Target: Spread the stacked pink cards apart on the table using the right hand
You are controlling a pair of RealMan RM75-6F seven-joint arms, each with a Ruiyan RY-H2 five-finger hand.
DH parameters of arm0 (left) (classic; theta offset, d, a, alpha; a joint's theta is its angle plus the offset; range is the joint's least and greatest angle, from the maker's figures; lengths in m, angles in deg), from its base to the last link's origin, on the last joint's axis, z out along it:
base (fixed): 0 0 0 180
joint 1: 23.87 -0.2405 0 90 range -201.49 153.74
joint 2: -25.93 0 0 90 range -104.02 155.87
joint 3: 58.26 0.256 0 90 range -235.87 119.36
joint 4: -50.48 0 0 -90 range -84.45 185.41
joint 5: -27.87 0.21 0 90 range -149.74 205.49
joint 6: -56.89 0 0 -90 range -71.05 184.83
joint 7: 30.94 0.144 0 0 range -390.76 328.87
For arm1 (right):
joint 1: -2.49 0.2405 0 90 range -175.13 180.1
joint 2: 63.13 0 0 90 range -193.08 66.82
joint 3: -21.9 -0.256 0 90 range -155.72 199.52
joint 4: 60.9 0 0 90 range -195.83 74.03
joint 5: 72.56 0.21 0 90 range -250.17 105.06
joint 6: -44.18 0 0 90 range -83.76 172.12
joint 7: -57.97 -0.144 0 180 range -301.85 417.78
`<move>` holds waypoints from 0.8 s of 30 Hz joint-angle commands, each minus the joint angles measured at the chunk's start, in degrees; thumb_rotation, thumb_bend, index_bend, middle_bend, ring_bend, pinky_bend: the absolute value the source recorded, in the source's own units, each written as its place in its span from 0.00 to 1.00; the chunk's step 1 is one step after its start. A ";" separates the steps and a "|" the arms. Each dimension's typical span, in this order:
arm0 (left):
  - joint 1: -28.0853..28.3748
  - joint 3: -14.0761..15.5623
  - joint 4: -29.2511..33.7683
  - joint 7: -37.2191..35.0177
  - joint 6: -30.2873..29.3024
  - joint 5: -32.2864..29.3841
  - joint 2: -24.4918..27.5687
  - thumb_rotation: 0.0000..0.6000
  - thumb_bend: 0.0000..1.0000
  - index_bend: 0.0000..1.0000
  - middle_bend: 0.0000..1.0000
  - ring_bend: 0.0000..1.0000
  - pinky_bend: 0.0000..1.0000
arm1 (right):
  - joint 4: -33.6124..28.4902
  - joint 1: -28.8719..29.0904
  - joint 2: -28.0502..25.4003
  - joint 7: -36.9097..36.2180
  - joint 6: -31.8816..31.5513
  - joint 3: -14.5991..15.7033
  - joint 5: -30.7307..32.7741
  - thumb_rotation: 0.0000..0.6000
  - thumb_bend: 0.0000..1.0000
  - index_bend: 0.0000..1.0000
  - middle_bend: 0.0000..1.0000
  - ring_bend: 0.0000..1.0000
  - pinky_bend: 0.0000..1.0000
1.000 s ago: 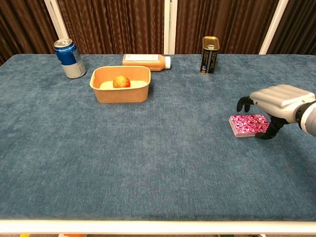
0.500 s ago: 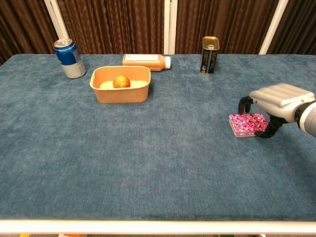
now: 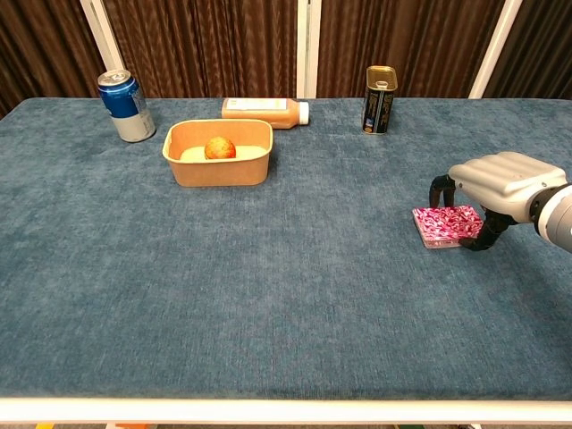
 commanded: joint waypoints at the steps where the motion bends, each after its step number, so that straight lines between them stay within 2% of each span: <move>1: 0.03 -0.02 0.04 -0.03 0.05 -0.02 0.04 1.00 0.01 0.18 0.15 0.02 0.19 | 0.20 -0.03 0.16 0.06 -0.14 -0.01 0.00 1.00 0.23 0.40 0.36 0.77 0.83; 24: -0.02 0.05 0.00 -0.31 -0.03 0.15 0.02 1.00 0.01 0.18 0.15 0.02 0.18 | -1.89 -0.44 -1.19 -0.81 -1.42 -1.06 -1.00 1.00 0.27 0.46 0.42 0.77 0.83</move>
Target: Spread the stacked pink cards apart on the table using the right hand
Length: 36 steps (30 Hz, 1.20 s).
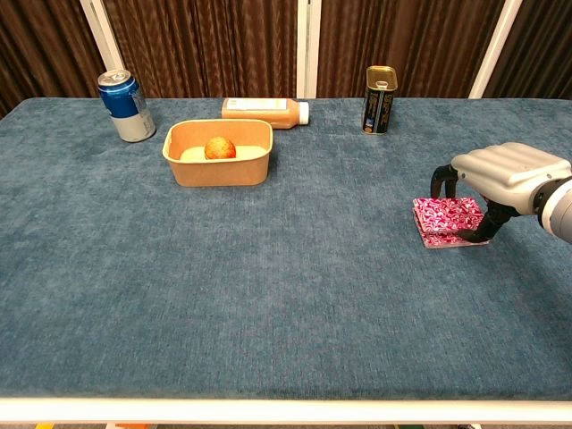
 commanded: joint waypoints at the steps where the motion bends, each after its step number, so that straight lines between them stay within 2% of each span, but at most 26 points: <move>1: 0.01 0.02 0.02 0.02 0.02 0.03 -0.01 1.00 0.01 0.18 0.15 0.02 0.19 | -0.91 0.10 -0.48 0.13 -0.18 -0.30 0.02 1.00 0.27 0.46 0.42 0.77 0.83; 7: 0.00 -0.04 0.23 0.04 -0.27 0.19 0.13 1.00 0.01 0.18 0.15 0.02 0.18 | -4.13 1.33 -0.44 2.10 -0.80 -1.08 -0.25 1.00 0.27 0.46 0.42 0.77 0.83; 15: -0.17 -0.17 0.29 -0.39 -0.67 0.13 0.46 1.00 0.01 0.18 0.15 0.02 0.18 | -7.29 4.71 3.54 7.61 -2.05 -2.63 0.69 1.00 0.27 0.46 0.42 0.77 0.83; 26: -0.31 -0.19 -0.46 -1.44 -0.57 -0.16 0.41 1.00 0.01 0.18 0.15 0.02 0.18 | -3.06 8.14 11.46 14.54 -4.23 -3.98 6.08 1.00 0.27 0.46 0.42 0.77 0.83; 36: -0.47 -0.20 -0.91 -2.08 -0.66 -0.29 0.37 1.00 0.01 0.18 0.15 0.02 0.19 | -1.49 9.04 12.51 15.41 -3.23 -4.00 9.12 1.00 0.24 0.46 0.38 0.77 0.83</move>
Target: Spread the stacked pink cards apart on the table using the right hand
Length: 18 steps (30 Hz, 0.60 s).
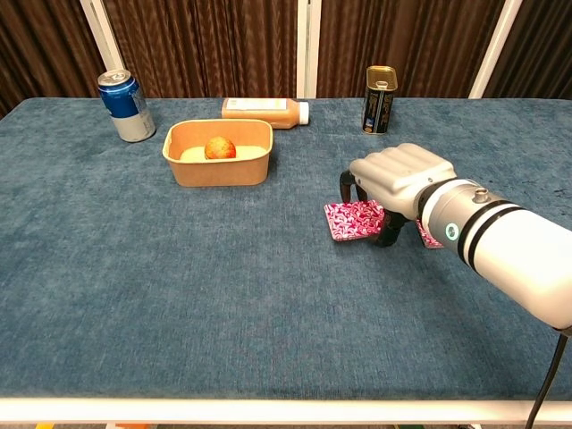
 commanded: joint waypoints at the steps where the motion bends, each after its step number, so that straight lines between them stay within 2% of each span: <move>1: -0.04 0.02 -0.09 -0.09 -0.03 0.01 -0.01 1.00 0.01 0.18 0.15 0.02 0.19 | -0.19 0.30 -0.15 0.10 0.56 0.06 0.64 1.00 0.23 0.44 0.37 0.77 0.83; 12: -0.08 -0.04 -0.34 -0.53 -0.02 -0.07 -0.03 1.00 0.01 0.18 0.15 0.02 0.18 | -0.75 1.18 -0.81 0.56 1.94 0.77 3.55 1.00 0.14 0.25 0.25 0.77 0.83; 18: -0.05 -0.03 -0.33 -0.44 0.04 0.00 -0.07 1.00 0.01 0.18 0.15 0.02 0.18 | -2.58 1.26 -2.38 -0.16 1.48 0.94 3.41 1.00 0.12 0.23 0.23 0.77 0.83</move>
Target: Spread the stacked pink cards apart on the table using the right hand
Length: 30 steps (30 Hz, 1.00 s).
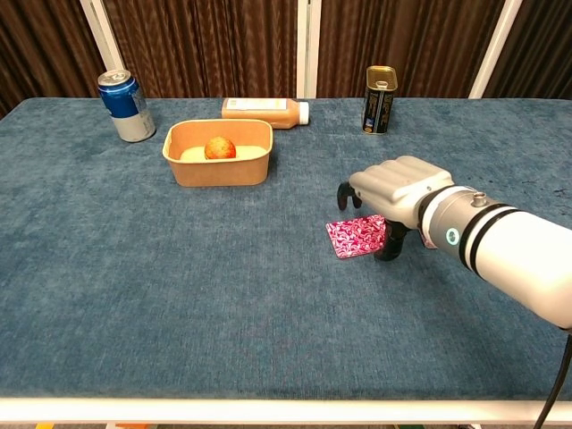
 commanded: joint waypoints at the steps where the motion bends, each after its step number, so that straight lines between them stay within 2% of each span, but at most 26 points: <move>1: -0.01 0.04 0.04 0.12 0.01 0.05 -0.02 1.00 0.01 0.18 0.15 0.02 0.18 | -1.29 -0.10 -1.23 -0.57 -0.59 0.04 -0.32 1.00 0.12 0.23 0.23 0.77 0.83; 8: 0.02 0.07 0.26 0.33 0.03 0.15 0.06 1.00 0.01 0.18 0.15 0.02 0.18 | -4.68 -1.25 -6.94 -1.91 -1.87 0.38 -0.25 1.00 0.12 0.23 0.23 0.77 0.83; 14: 0.14 0.27 0.28 0.79 0.49 0.23 -0.13 1.00 0.01 0.18 0.15 0.02 0.19 | -3.68 -2.30 -11.97 -3.54 0.94 2.46 1.44 1.00 0.12 0.23 0.24 0.77 0.83; 21: 0.24 0.43 0.62 1.84 0.81 0.31 -0.18 1.00 0.01 0.18 0.15 0.02 0.18 | -0.99 -3.24 -12.64 -6.88 3.01 4.15 0.15 1.00 0.12 0.23 0.24 0.77 0.83; 30: 0.31 0.51 0.93 2.01 1.05 0.28 -0.05 1.00 0.01 0.18 0.15 0.02 0.19 | -0.46 -4.19 -12.60 -8.52 2.60 5.19 -0.45 1.00 0.12 0.23 0.25 0.77 0.83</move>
